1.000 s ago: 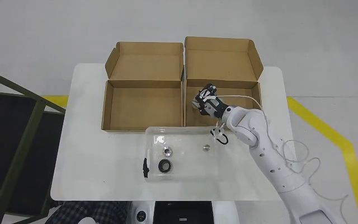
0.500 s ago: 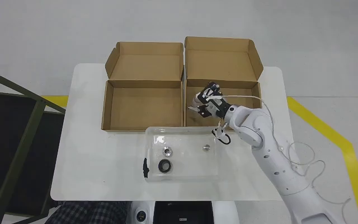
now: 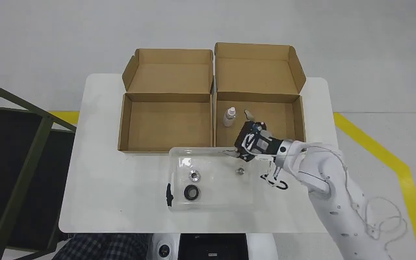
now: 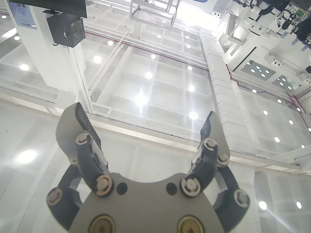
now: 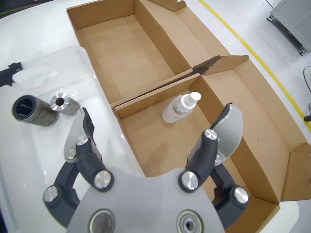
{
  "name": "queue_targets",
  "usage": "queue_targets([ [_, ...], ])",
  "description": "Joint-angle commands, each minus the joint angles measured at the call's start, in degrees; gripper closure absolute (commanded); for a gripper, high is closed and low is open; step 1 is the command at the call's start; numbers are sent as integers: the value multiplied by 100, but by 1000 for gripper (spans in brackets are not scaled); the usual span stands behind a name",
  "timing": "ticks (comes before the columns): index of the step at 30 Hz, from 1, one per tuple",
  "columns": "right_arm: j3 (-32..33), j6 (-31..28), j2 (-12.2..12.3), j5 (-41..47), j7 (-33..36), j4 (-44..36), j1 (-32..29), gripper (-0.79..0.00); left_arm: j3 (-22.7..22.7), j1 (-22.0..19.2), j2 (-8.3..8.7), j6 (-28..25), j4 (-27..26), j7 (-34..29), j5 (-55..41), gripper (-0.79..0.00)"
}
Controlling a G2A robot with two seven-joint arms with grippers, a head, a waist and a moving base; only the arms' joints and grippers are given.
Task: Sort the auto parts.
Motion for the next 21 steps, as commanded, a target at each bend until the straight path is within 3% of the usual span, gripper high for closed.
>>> queue_targets([
  [1,58,-180,39,-21,98,-245,-205,-785,0,0,0,0,0,0,0,-785],
  [11,132,-871,185,-277,295,-892,-892,-785,0,0,0,0,0,0,0,-785],
  [21,-9,-1228,284,-679,585,-974,-1093,-785,0,0,0,0,0,0,0,-785],
])
